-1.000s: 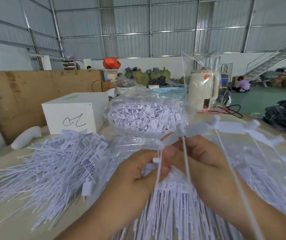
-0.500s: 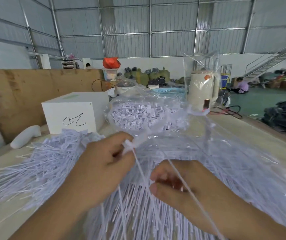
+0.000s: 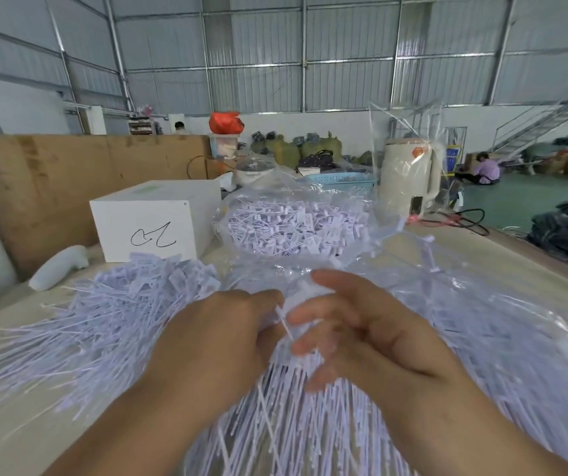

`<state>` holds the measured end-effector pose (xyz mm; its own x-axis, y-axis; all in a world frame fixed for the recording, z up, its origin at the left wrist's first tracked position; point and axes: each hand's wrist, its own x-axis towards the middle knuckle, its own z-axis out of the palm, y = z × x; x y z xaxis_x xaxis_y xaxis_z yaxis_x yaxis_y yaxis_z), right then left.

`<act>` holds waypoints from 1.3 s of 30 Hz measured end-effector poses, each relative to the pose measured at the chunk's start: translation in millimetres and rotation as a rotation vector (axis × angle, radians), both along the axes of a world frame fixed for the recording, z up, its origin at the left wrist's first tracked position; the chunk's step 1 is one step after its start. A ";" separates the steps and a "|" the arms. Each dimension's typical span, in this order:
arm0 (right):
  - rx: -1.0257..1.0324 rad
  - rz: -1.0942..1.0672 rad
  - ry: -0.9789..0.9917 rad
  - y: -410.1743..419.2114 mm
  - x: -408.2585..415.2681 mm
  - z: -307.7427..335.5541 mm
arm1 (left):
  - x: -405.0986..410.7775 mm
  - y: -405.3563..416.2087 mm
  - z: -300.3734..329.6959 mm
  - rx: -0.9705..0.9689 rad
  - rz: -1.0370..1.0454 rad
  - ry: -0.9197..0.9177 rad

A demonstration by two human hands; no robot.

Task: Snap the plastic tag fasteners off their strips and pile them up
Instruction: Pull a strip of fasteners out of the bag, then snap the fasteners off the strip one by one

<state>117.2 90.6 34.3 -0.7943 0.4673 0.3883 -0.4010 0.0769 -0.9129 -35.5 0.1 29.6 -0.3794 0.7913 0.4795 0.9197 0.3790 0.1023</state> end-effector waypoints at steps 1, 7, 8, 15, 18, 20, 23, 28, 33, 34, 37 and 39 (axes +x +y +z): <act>-0.119 -0.046 0.030 0.4 -4.1 -0.9 | 1.1 0.5 0.0 0.006 0.010 0.018; -0.513 -0.133 0.093 18.0 -1.3 7.6 | 5.8 1.1 0.7 0.035 -0.061 0.095; -0.368 -0.143 0.026 19.4 1.4 7.5 | 6.2 0.9 1.7 0.047 -0.094 0.100; 1.171 -0.628 -0.039 19.9 9.9 1.0 | 9.2 0.5 4.7 0.073 -0.229 0.199; 1.252 -0.666 -0.353 21.6 -0.6 -8.5 | 9.6 1.1 5.2 0.107 -0.271 0.230; 1.213 -0.488 -0.525 21.8 -0.4 -13.8 | 9.7 1.4 3.2 0.085 -0.327 0.207; 1.445 -0.353 -0.572 23.8 1.3 -7.1 | 7.6 0.9 -1.8 0.080 -0.382 0.071; 1.486 -0.375 -0.417 32.4 2.6 0.5 | -1.0 -3.2 1.5 0.178 -0.378 -0.245; 1.215 -0.345 -0.254 35.9 2.0 -5.0 | -1.7 -3.1 -0.3 0.179 -0.393 -0.229; 1.239 -0.323 -0.283 36.1 1.0 -5.8 | -0.2 -2.0 -0.6 0.184 -0.424 -0.232; 1.307 -0.247 -0.413 40.7 -2.3 -8.6 | 0.2 -2.3 -1.7 0.131 -0.484 -0.344; 1.229 -0.236 -0.439 46.9 -1.7 -8.8 | -5.6 -6.4 -2.3 0.073 -0.506 -0.546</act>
